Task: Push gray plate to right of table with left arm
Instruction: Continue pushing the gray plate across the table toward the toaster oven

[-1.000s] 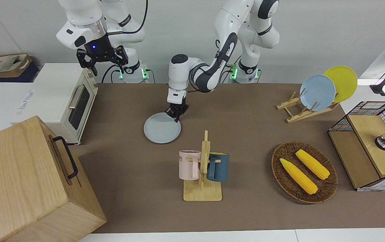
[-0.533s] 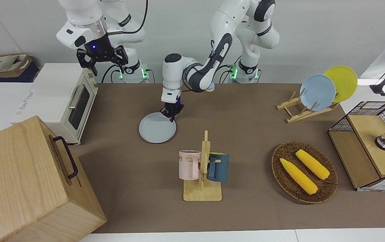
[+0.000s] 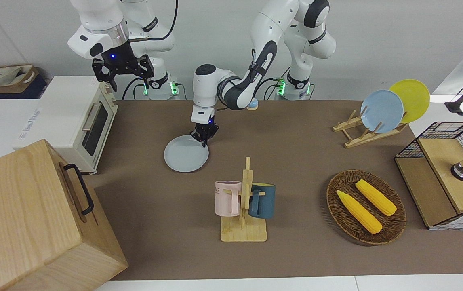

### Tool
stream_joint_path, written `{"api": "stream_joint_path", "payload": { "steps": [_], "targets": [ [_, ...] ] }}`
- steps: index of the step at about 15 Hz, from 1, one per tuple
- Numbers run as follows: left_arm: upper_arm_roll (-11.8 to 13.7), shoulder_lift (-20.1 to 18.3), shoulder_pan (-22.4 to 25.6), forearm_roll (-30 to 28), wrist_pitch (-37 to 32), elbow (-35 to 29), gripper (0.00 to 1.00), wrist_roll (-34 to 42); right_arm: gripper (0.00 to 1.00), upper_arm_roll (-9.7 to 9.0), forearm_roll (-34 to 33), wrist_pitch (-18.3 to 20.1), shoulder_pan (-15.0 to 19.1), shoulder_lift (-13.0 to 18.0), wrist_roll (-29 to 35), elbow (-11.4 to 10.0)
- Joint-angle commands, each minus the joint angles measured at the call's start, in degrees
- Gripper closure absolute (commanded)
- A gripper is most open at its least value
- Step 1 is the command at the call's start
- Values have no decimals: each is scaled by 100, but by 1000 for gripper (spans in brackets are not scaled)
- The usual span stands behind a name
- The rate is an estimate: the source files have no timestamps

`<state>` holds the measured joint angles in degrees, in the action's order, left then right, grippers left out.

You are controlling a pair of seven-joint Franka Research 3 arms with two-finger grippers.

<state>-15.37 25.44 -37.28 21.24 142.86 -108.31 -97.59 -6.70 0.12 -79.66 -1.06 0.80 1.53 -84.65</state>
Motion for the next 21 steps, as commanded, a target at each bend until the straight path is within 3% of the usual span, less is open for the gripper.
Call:
{"api": "stream_joint_path", "payload": {
  "steps": [1, 8, 10, 13, 18, 21],
  "targets": [
    [96, -12, -52, 135, -590, 354, 39, 142, 17, -86, 59, 83, 115, 17, 5, 45],
    [122, -539, 352, -101, -1515, 460, 5, 1187, 17, -86, 59, 83, 115, 17, 14, 45],
    [79, -724, 702, -329, -1768, 556, 5, 1688, 17, -77, 59, 83, 115, 17, 5, 45],
    [122, -848, 994, -1049, -2689, 1283, 2, 2496, 17, -86, 59, 83, 115, 17, 14, 45],
    [78, -918, 1827, -1394, -3992, 2120, 2, 3657, 17, -77, 59, 83, 115, 17, 14, 45],
    [122, -1102, 2118, -1412, -4449, 2200, 2, 4535, 17, -86, 59, 83, 115, 17, 14, 45]
  ]
}}
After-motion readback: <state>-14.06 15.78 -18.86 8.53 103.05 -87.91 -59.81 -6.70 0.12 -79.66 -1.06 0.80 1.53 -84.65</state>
